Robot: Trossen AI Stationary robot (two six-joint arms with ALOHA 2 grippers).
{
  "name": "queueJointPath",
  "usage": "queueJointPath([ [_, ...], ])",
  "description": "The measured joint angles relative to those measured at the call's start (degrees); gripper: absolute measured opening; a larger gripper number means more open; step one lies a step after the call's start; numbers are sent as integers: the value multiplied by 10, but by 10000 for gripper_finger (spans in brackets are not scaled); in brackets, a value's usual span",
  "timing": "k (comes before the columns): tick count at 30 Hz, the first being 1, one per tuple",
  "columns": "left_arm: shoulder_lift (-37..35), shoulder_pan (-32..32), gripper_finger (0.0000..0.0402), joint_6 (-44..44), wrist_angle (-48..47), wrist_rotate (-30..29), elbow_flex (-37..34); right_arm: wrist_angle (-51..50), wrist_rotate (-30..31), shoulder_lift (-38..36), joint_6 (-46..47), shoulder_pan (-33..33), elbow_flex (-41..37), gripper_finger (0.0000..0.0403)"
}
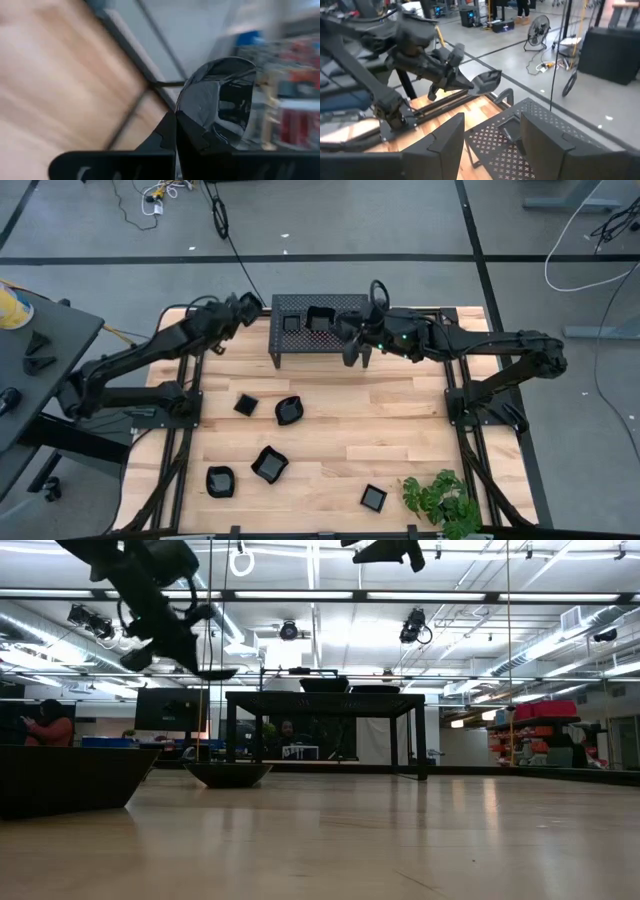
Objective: Pick & Place Mini shaped plates
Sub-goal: Stack the leaf shaped plate on top of the other leaf shaped plate on the shelf
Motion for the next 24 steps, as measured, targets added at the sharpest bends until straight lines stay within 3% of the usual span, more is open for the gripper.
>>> queueJointPath([
  [6, 4, -45, 1, 30, 128, -20, 0, 0, 0, 0, 53, -11, 0, 194],
  [16, 31, -97, 1, 219, 309, -61, 0, 2, 0, 0, 69, -13, 0, 194],
  [24, 77, -122, 1, 336, 383, -94, 5, 4, 23, 0, 69, -13, 0, 194],
])
